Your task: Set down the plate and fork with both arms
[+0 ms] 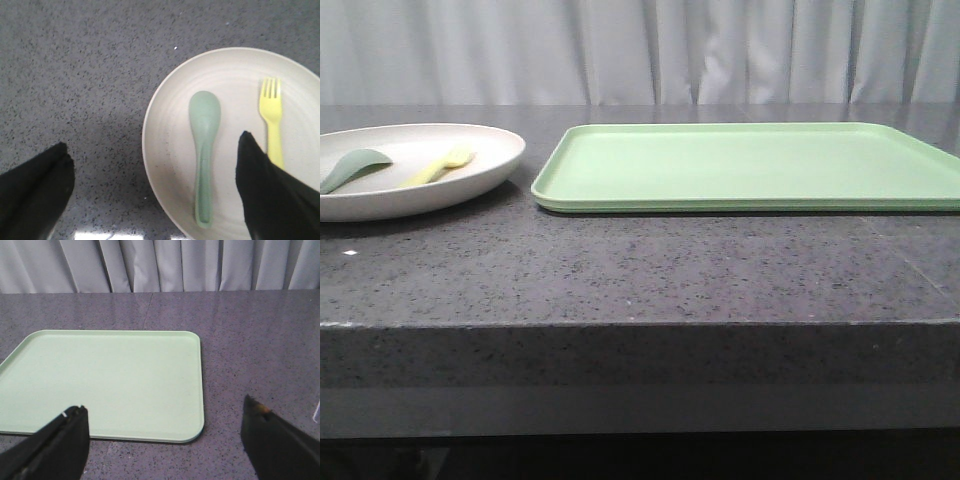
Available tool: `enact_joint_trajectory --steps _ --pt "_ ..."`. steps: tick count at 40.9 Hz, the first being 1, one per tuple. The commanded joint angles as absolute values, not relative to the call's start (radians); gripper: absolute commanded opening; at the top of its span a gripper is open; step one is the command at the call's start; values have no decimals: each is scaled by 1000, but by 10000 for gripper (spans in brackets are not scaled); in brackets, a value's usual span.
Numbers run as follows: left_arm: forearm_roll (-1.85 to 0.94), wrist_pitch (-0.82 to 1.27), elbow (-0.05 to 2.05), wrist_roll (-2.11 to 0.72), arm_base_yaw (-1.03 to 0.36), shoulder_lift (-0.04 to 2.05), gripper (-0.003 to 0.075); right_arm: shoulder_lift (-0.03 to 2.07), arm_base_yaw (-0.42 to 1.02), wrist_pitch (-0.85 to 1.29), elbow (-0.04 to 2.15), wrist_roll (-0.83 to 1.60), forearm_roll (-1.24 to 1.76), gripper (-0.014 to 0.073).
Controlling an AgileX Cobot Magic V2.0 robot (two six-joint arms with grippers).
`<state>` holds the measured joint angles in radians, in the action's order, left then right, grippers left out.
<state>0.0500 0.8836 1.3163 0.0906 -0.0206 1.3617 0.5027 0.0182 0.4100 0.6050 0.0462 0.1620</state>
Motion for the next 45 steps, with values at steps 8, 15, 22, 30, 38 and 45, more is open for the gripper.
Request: enact_joint_trajectory --steps 8,15,22,30,38,45 --pt "28 976 1439 112 25 1540 620 512 14 333 643 50 163 636" --pt "7 976 1439 112 25 1621 620 513 14 334 643 50 163 636" --pt "7 951 1439 111 25 1670 620 513 14 334 643 50 163 636" --pt "7 937 1439 105 25 1718 620 513 14 334 643 50 163 636" --pt "7 935 1439 105 25 1727 620 513 14 334 643 50 163 636" --pt "7 937 1439 105 25 1727 601 513 14 334 643 50 163 636"
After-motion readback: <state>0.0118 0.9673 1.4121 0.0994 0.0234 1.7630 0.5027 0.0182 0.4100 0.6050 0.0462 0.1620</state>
